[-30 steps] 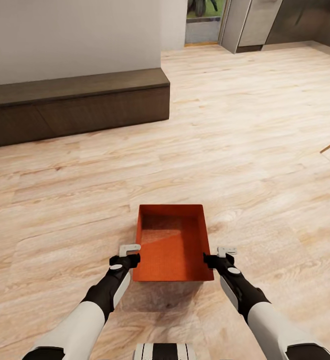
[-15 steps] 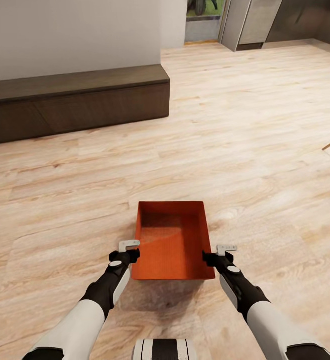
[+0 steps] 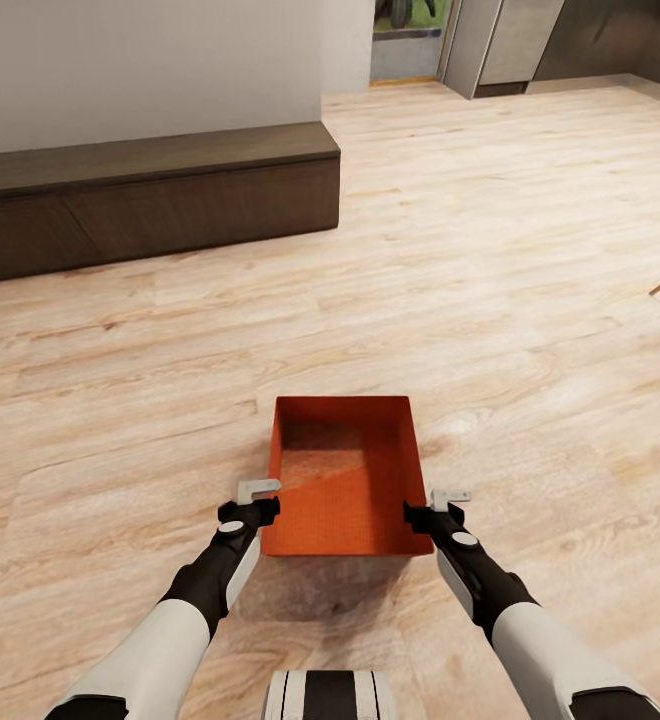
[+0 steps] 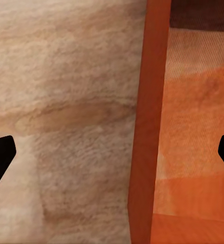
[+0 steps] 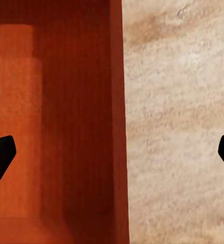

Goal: Move the two storage containers from the living room to the garage. In the garage, place one container on the floor and stack the other container on top of it (either order is fine).

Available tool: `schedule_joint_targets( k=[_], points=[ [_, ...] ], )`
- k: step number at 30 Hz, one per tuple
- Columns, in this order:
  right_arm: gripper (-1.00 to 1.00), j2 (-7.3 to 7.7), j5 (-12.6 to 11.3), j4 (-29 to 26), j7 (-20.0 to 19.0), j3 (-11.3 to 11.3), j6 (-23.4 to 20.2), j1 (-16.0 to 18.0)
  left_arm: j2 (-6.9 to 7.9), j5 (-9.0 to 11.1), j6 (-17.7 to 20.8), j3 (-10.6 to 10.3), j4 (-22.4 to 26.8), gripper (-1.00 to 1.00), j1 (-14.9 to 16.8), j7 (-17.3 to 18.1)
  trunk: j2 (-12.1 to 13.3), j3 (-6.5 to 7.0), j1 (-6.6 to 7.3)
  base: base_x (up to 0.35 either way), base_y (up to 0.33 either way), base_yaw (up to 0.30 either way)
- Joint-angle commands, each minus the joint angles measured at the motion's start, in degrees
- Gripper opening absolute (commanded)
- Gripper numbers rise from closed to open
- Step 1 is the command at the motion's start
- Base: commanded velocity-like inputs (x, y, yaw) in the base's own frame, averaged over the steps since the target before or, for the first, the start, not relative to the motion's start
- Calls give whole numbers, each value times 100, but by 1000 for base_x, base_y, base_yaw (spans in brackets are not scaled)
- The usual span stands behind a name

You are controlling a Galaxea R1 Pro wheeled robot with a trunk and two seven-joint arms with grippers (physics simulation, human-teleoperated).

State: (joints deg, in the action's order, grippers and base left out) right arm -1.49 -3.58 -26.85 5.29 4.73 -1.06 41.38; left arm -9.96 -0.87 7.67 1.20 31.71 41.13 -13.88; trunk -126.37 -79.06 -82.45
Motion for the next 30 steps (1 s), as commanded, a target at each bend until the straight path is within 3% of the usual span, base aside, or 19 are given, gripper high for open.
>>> schedule_joint_targets(
  k=[1, 14, 30],
  points=[
    [100, 0, -37, -5, 49, 46, -7, 2, -4, -10, 33, 12, 11, 100, 0, -10, -43, -22, -22, 0, 0, 0],
    [100, 51, -53, -181, 26, 9, -33, 2, -4, -15, 33, 11, 11, 100, 0, -10, -564, -255, -307, 0, 0, 0],
    [100, 61, -55, -205, 13, 12, -35, 2, -4, 25, 190, 11, 187, 100, 0, -8, -564, -255, -307, 0, 0, 0]
  ],
)
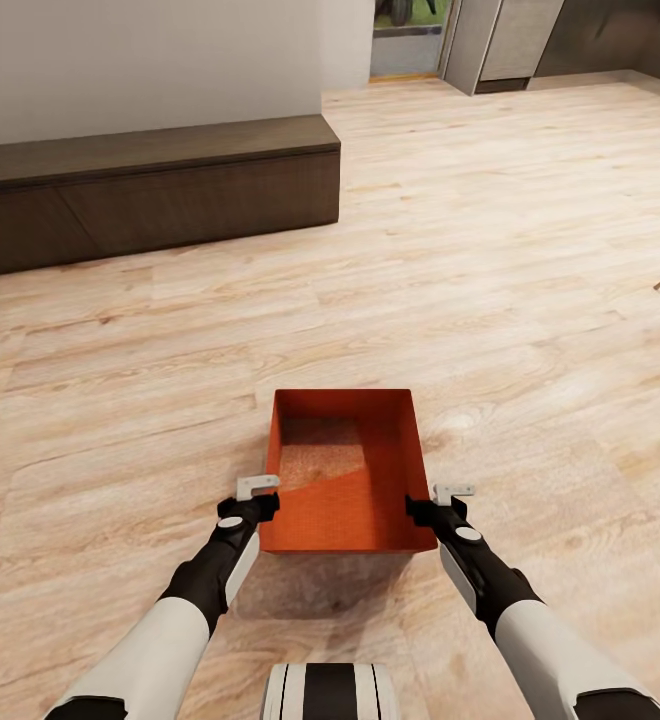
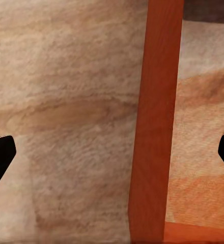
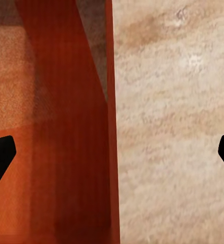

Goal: Move the two storage containers from the living room to the garage. In the garage, place one container on the floor and stack the other container on top of it (either order is fine).

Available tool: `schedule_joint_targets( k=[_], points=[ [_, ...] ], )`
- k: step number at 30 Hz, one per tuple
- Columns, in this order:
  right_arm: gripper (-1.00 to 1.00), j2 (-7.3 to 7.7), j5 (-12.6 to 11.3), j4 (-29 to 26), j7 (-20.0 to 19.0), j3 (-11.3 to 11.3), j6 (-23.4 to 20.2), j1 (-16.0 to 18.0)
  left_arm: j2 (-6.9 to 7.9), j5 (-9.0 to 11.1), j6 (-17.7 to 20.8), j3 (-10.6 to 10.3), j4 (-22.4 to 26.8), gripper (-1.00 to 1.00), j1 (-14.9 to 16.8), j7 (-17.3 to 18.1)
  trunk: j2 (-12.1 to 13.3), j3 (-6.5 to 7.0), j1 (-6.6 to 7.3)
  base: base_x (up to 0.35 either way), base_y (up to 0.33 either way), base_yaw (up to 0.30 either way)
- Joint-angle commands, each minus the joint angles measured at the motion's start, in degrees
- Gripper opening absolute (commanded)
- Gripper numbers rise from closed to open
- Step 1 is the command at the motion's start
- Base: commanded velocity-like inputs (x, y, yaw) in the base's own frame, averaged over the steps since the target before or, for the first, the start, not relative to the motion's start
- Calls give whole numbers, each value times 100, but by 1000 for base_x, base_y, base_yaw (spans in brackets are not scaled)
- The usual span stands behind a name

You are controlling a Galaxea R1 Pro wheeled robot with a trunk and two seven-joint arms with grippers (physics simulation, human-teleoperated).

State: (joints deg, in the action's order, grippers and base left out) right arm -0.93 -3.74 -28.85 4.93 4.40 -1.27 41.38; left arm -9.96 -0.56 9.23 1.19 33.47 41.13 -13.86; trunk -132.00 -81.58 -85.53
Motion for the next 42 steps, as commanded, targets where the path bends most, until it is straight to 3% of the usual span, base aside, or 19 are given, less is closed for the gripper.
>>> schedule_joint_targets(
  k=[1, 42],
  points=[
    [100, 5, -39, -4, 48, 46, -13, 2, -4, -6, 41, 12, 11, 100, 0, -8, -1, -3, 1, 0, 0, 0],
    [100, 24, -38, -95, 18, 61, 4, 2, -4, -6, 70, 4, 10, 100, 0, 1, -1, -3, 1, 16, 0, 0]
  ],
)
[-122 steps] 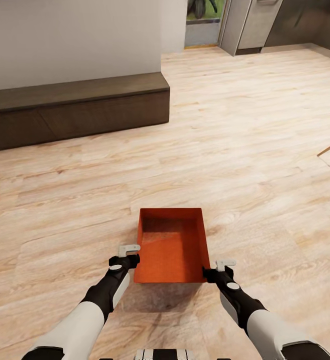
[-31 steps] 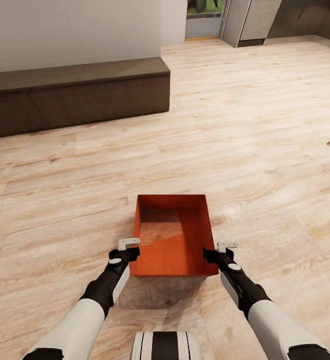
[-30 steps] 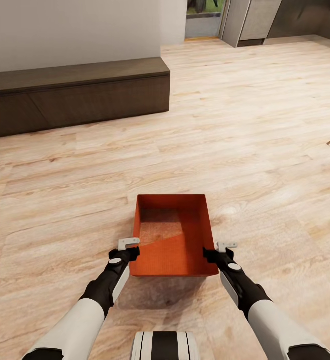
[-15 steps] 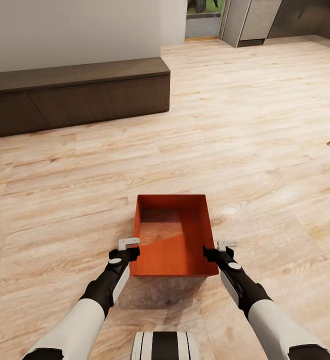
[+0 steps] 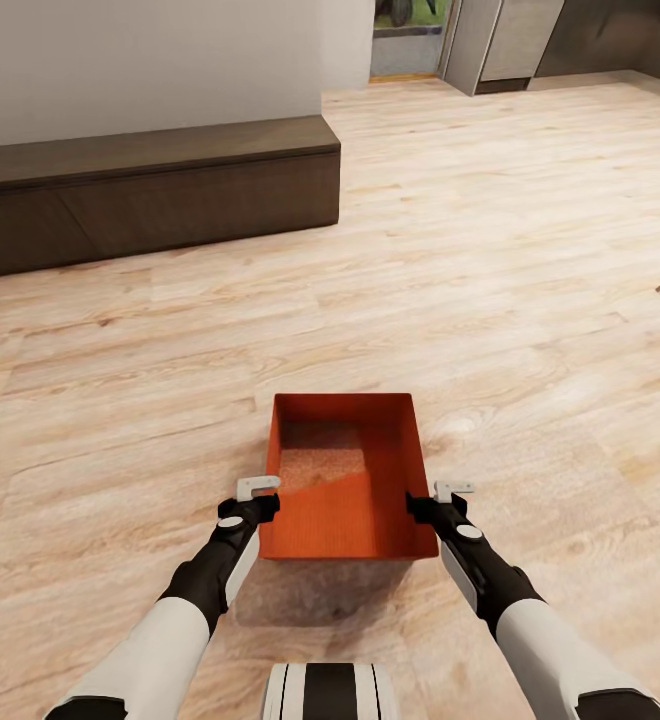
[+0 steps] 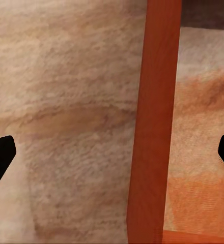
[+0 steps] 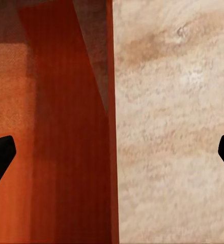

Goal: Move the two storage containers from the living room to the garage. In the garage, place one container on the floor and stack the other container on top of it (either order is fine).

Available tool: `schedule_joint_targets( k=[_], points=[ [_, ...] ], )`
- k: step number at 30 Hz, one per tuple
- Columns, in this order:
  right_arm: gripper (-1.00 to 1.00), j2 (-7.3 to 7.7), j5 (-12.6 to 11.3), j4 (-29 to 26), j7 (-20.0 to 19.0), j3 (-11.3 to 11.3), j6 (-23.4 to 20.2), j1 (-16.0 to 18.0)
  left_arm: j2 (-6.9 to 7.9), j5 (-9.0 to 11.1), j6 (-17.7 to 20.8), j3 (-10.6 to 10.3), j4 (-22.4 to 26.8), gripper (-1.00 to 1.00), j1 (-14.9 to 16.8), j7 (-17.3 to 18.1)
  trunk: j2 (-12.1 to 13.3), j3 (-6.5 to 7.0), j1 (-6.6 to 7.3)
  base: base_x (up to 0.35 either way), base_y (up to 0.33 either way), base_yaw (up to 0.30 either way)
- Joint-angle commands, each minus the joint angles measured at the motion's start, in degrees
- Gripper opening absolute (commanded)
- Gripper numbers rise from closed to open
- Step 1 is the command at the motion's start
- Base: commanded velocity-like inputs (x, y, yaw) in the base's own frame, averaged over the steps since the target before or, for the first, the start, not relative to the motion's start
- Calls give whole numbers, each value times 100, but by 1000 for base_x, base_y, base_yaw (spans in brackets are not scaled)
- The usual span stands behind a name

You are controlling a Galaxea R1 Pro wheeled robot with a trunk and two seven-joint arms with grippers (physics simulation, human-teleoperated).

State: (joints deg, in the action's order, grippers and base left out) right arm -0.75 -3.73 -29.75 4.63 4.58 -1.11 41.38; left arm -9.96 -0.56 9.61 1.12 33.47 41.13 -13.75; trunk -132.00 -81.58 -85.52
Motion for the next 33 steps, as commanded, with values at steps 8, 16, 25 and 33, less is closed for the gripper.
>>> schedule_joint_targets(
  k=[8, 16, 25, 33],
  points=[
    [100, 5, -32, -5, 47, 49, -12, 2, -4, -8, 32, 11, 12, 100, 0, -13, -1, -3, 0, 13, 0, 0],
    [100, 5, -31, -5, 47, 52, -5, 2, -4, -6, 33, 11, 11, 100, 0, -13, -1, -3, 0, 28, 0, 0],
    [100, 5, -31, -5, 52, 56, -3, 2, -4, -6, 32, 11, 11, 100, 0, -13, -1, -3, 0, 73, 0, 0],
    [100, -2, -25, -5, 58, 92, -3, 2, -4, -4, 32, 11, 5, 100, 0, -6, -1, -3, 0, 2, 0, 0]
  ],
)
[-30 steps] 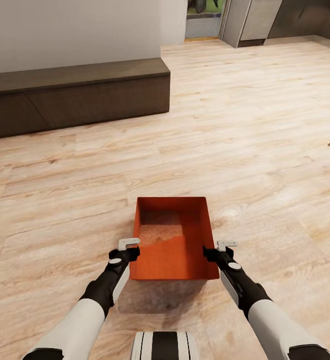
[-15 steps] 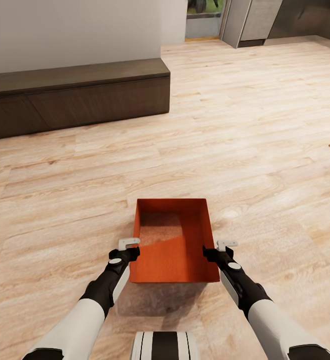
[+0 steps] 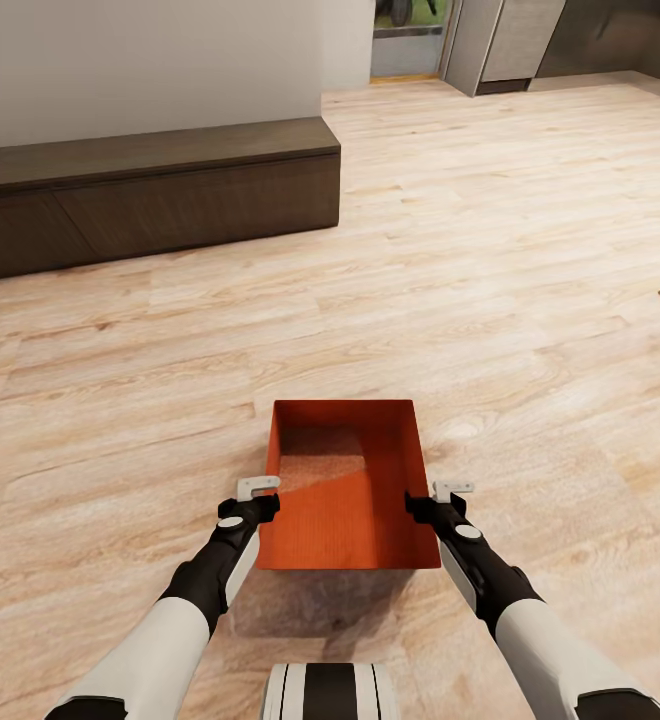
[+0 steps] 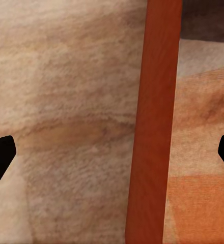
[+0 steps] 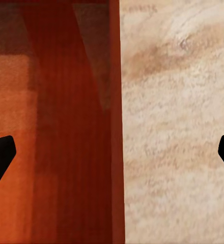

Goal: Move the two storage containers from the living room to the garage. In the garage, place one container on the floor and stack the other container on top of it (either order is fine).

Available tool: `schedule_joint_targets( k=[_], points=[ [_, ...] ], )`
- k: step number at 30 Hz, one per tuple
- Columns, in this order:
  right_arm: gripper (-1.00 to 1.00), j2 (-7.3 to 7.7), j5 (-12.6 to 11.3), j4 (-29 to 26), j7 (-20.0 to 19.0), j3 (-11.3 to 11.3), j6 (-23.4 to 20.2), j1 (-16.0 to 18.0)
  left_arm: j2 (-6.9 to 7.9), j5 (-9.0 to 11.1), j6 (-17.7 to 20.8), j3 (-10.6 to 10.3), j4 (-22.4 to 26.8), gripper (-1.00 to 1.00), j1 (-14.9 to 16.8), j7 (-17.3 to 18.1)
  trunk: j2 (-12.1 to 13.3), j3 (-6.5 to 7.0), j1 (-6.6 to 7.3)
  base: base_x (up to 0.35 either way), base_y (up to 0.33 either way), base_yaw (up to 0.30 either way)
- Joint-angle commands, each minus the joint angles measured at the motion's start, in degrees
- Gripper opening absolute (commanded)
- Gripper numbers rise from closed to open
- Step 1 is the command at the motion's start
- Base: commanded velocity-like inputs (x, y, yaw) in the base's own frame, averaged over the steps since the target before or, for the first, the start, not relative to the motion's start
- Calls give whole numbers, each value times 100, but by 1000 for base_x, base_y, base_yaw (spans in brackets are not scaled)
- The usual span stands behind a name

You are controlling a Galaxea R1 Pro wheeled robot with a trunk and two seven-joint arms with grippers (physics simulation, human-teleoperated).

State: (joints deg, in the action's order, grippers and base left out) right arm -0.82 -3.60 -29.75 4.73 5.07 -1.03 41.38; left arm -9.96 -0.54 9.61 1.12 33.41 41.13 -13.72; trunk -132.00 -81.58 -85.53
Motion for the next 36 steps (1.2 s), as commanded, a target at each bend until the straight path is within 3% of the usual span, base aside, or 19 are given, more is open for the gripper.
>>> schedule_joint_targets(
  k=[1, 13, 22, 36],
  points=[
    [100, 4, -37, -5, 51, 49, -11, 2, -4, -4, 32, 11, 9, 100, 0, -9, -1, -3, 1, 0, 0, 0],
    [100, 3, -35, -5, 49, 50, -11, 2, -4, -5, 32, -30, -42, 100, 0, -8, -1, -3, 1, 0, 0, 0],
    [100, 10, -35, -5, 45, 47, -11, 2, -4, 14, 32, -545, -49, 100, 0, 0, -1, -3, 1, 0, 0, 0],
    [100, 12, -35, -5, 30, 47, -11, 2, -4, 24, 32, -595, -45, 100, 0, -7, -1, -3, 1, 0, 0, 0]
  ],
)
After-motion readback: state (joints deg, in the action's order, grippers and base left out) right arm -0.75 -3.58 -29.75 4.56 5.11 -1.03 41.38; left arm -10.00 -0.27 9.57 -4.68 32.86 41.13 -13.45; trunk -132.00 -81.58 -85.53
